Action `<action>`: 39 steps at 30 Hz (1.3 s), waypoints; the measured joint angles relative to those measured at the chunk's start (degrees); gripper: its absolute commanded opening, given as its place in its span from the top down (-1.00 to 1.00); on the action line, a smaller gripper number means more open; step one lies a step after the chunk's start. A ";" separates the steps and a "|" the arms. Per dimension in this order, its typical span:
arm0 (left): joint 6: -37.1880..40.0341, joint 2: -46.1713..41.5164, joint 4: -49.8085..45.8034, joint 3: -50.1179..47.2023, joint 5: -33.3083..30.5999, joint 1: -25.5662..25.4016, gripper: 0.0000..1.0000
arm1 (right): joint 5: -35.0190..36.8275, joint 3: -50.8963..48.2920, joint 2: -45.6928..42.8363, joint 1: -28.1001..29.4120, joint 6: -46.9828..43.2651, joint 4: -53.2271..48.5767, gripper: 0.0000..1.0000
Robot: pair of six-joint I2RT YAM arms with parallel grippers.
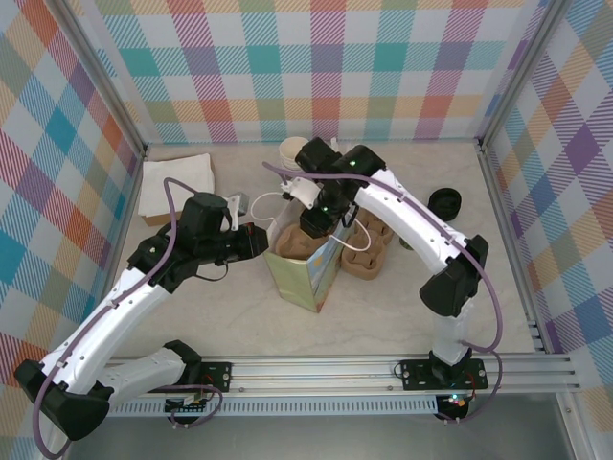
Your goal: Pack the takeout coffee
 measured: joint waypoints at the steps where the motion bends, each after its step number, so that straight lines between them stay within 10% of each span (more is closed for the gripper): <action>1: 0.11 0.00 -0.13 0.11 0.00 0.00 0.88 | 0.17 0.44 0.42 0.24 -0.07 -0.44 0.58; 39: -1.64 -0.87 -5.92 2.95 -5.35 0.00 0.97 | -0.96 -3.30 2.21 1.68 -0.74 3.08 0.56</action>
